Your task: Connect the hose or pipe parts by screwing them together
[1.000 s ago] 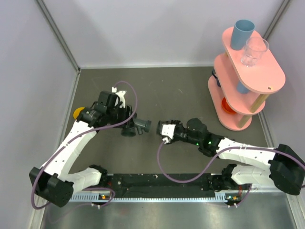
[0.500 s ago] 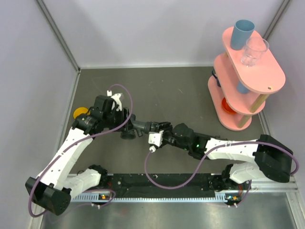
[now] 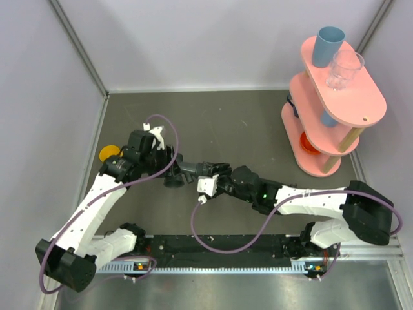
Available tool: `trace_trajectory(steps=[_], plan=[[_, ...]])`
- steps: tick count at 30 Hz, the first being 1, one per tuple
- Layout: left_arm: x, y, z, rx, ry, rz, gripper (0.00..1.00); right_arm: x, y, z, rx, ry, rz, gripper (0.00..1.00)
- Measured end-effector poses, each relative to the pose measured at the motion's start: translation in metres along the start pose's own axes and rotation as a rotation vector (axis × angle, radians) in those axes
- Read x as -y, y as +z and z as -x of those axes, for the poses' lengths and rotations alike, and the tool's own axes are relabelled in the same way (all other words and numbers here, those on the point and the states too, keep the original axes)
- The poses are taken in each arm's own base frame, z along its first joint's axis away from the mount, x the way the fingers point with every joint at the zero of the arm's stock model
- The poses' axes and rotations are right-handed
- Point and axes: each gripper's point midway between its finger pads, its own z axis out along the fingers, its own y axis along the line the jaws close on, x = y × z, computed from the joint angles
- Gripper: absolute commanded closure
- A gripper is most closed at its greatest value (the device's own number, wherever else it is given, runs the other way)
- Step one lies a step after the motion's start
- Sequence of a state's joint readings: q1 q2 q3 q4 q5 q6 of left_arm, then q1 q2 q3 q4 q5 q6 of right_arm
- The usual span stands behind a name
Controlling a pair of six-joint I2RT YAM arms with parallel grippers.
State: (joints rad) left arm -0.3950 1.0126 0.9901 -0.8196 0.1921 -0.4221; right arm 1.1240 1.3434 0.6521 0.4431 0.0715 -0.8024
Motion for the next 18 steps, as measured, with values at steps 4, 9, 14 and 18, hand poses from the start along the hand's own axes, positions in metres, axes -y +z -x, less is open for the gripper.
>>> trace_trajectory(steps=[4, 9, 14, 18], plan=[[-0.001, 0.0004, 0.0006, 0.007, -0.005, 0.003, 1.0, -0.0003, 0.0029, -0.0001, -0.01, 0.0, 0.008, 0.87], [-0.0029, 0.0025, -0.0009, 0.007, -0.011, 0.003, 1.0, -0.0018, 0.0057, -0.0011, -0.019, 0.0, 0.017, 0.88], [-0.0051, 0.0068, -0.0049, 0.0, -0.019, 0.0, 1.0, -0.0052, 0.0072, -0.0035, -0.03, 0.01, 0.03, 0.89], [-0.0064, 0.0075, -0.0059, -0.001, -0.017, 0.004, 1.0, -0.0087, 0.0081, -0.0031, -0.025, 0.034, 0.04, 0.89]])
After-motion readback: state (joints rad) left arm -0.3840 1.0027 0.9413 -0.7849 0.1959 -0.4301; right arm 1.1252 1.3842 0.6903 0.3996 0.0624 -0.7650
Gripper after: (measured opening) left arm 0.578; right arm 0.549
